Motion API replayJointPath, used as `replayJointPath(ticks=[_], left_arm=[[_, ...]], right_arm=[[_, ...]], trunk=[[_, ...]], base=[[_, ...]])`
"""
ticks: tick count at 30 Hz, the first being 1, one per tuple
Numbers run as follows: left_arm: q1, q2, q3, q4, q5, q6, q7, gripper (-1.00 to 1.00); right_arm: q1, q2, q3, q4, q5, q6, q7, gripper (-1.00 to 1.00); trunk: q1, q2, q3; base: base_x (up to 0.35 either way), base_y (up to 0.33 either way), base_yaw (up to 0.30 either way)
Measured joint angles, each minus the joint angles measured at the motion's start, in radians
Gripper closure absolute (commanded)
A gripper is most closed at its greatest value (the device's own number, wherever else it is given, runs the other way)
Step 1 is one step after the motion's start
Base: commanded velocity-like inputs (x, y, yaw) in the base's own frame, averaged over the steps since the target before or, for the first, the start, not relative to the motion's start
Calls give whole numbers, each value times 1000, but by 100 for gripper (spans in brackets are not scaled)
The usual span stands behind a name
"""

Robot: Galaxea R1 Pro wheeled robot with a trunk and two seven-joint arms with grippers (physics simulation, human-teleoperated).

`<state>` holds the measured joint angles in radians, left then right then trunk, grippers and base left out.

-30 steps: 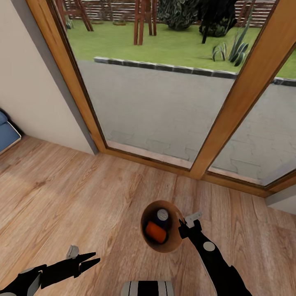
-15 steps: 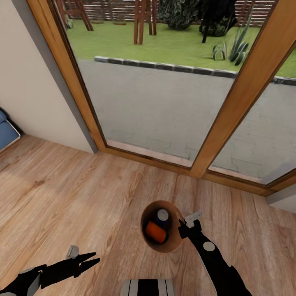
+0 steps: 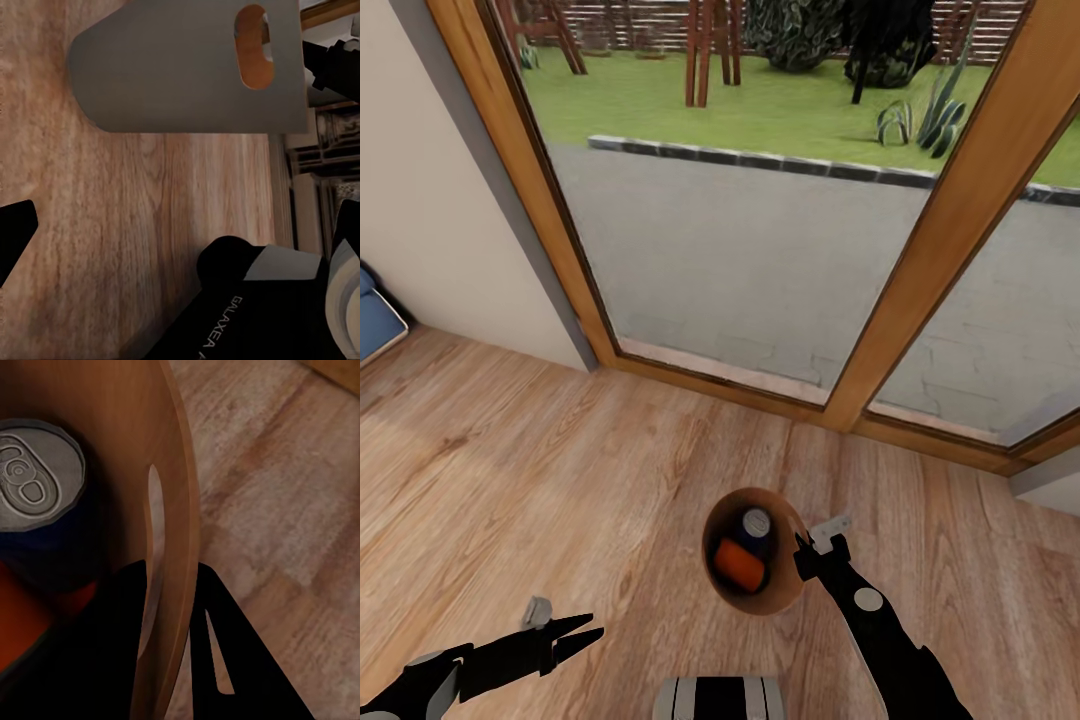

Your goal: Put the three can of soda from the living room inside the tash can in the kitchen.

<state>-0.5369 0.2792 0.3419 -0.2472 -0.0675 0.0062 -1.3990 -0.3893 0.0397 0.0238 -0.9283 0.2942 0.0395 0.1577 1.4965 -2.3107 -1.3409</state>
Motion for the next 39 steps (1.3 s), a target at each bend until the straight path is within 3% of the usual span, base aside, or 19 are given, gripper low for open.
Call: replayJointPath(ticks=[3, 11, 18, 33, 39], left_arm=[[0, 0, 0, 0, 0, 0, 0, -100], [0, 0, 0, 0, 0, 0, 0, -100], [0, 0, 0, 0, 0, 0, 0, -100], [1, 0, 0, -1, 0, 0, 0, -100], [1, 0, 0, -1, 1, 0, 0, -100]], right_arm=[[0, 0, 0, 0, 0, 0, 0, 100], [0, 0, 0, 1, -1, 0, 0, 100], [0, 0, 1, 1, -1, 0, 0, 100], [-1, 0, 2, 2, 0, 0, 0, 100], [-1, 0, 3, 4, 0, 6, 1, 100]], trunk=[[11, -21, -9], [12, -21, -9], [38, -70, -31], [39, -84, -38], [38, -119, -53]], base=[[0, 0, 0], [0, 0, 0], [0, 0, 0], [0, 0, 0], [0, 0, 0]])
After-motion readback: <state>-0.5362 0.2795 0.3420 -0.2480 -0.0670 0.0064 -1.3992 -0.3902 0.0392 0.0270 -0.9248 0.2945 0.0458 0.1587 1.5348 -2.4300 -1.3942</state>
